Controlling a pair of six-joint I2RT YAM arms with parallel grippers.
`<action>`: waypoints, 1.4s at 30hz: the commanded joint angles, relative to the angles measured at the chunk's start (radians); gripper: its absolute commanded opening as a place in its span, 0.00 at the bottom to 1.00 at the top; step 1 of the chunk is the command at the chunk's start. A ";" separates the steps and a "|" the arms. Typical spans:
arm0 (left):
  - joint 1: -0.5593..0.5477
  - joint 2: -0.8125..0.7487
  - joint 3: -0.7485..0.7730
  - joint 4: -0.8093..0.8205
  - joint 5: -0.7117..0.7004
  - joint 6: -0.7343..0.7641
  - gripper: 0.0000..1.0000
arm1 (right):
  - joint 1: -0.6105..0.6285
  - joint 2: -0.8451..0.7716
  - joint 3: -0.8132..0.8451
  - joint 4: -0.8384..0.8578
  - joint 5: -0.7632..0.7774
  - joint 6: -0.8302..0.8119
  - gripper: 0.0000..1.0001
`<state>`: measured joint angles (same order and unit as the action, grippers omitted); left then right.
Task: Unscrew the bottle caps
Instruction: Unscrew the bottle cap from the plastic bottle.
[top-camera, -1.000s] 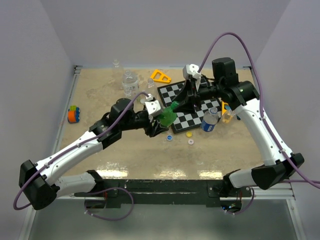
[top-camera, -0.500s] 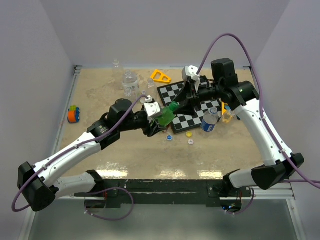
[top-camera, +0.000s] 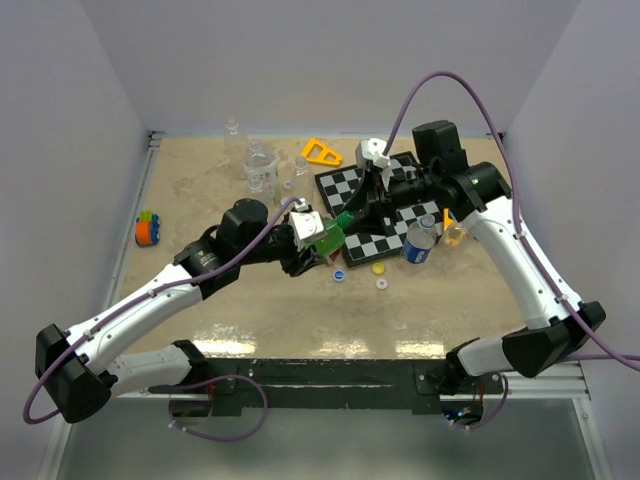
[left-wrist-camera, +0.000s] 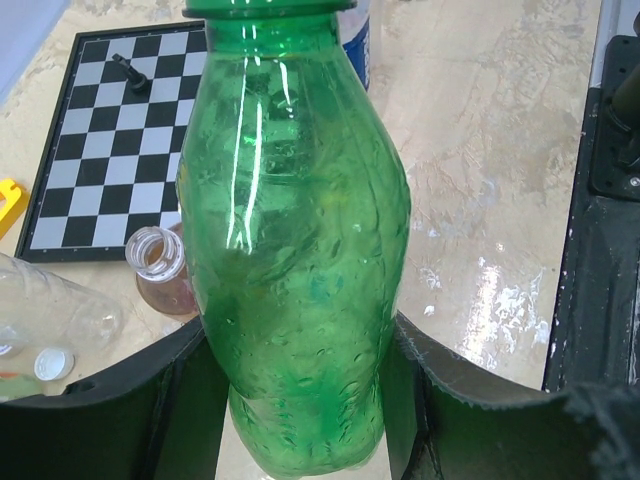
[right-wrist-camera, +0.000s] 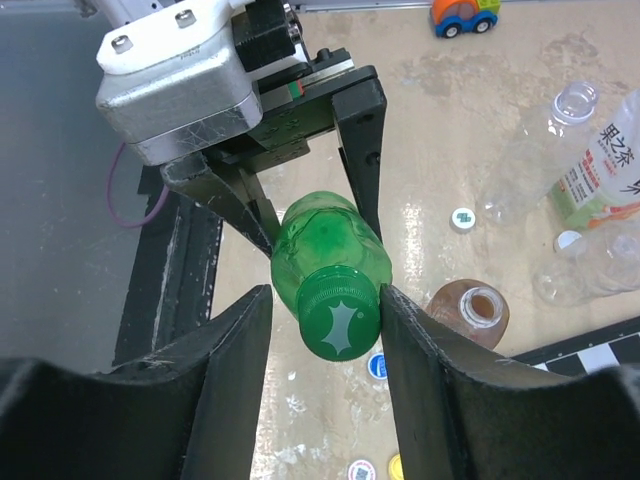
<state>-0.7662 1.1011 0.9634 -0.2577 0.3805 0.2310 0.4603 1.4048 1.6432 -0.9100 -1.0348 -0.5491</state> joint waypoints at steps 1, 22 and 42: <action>-0.001 -0.014 0.047 0.020 -0.005 0.030 0.00 | 0.018 0.005 0.027 -0.020 0.025 -0.015 0.48; 0.028 -0.109 -0.127 -0.072 0.009 0.212 0.00 | 0.176 -0.148 -0.183 -0.075 0.272 -0.673 0.00; 0.022 -0.165 -0.334 0.144 -0.075 0.130 0.00 | 0.008 -0.242 -0.413 0.330 0.019 0.142 0.89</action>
<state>-0.7452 0.9653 0.6346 -0.2256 0.3222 0.3820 0.4629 1.1603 1.3056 -0.7544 -0.9951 -0.6762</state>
